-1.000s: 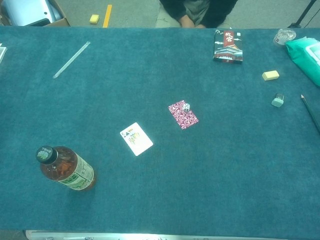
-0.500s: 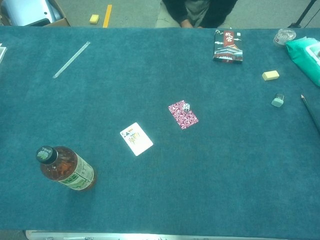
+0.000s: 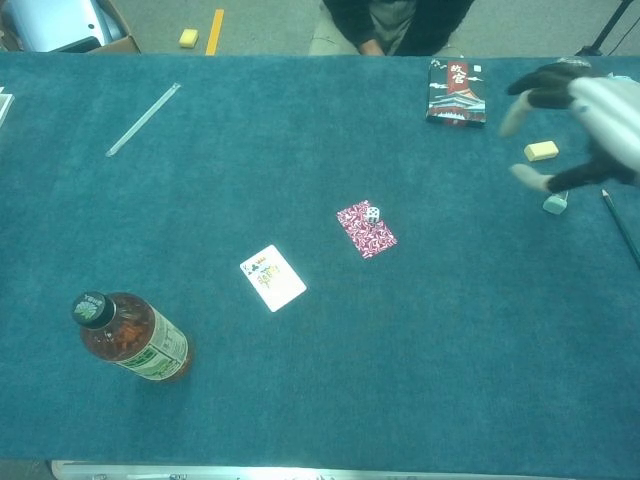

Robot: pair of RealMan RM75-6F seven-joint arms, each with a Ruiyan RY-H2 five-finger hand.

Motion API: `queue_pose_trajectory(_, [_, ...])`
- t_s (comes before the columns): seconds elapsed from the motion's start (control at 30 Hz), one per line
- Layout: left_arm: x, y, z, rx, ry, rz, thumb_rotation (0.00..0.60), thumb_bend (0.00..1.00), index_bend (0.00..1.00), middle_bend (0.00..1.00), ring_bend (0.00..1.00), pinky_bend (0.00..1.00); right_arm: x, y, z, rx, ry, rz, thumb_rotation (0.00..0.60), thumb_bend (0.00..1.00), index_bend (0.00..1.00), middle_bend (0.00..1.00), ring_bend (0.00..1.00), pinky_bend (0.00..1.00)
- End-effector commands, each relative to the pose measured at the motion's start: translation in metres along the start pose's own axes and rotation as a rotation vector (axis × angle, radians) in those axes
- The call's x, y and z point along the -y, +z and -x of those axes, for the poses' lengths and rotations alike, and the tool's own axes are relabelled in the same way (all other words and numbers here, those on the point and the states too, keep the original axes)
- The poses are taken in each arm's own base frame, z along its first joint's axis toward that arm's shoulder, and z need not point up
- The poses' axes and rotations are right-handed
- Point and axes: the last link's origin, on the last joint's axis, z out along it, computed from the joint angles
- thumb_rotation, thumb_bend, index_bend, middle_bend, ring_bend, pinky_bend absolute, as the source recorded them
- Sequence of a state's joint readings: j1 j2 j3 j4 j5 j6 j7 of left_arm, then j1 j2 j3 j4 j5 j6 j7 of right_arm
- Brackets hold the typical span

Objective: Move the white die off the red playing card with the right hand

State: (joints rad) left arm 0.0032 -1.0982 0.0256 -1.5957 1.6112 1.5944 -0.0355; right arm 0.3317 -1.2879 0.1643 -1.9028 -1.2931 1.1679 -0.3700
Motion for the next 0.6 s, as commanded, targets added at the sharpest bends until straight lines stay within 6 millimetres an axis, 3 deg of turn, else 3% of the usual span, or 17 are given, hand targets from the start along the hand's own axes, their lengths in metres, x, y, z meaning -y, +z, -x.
queue_pose_trajectory(0.03, [0.000,-0.001,0.002,0.004,-0.006,0.002,0.600,0.27,0.28,0.21,0.13,0.09,0.014,0.015,0.010,0.040,0.008,-0.012,0.600,0.27,0.43,0.20,0.00,0.00])
queue_pose_trajectory(0.6, [-0.001,-0.005,-0.006,-0.014,-0.011,0.005,0.600,0.27,0.28,0.21,0.13,0.09,0.061,0.069,0.051,0.164,-0.059,-0.051,0.600,0.18,0.45,0.20,0.00,0.00])
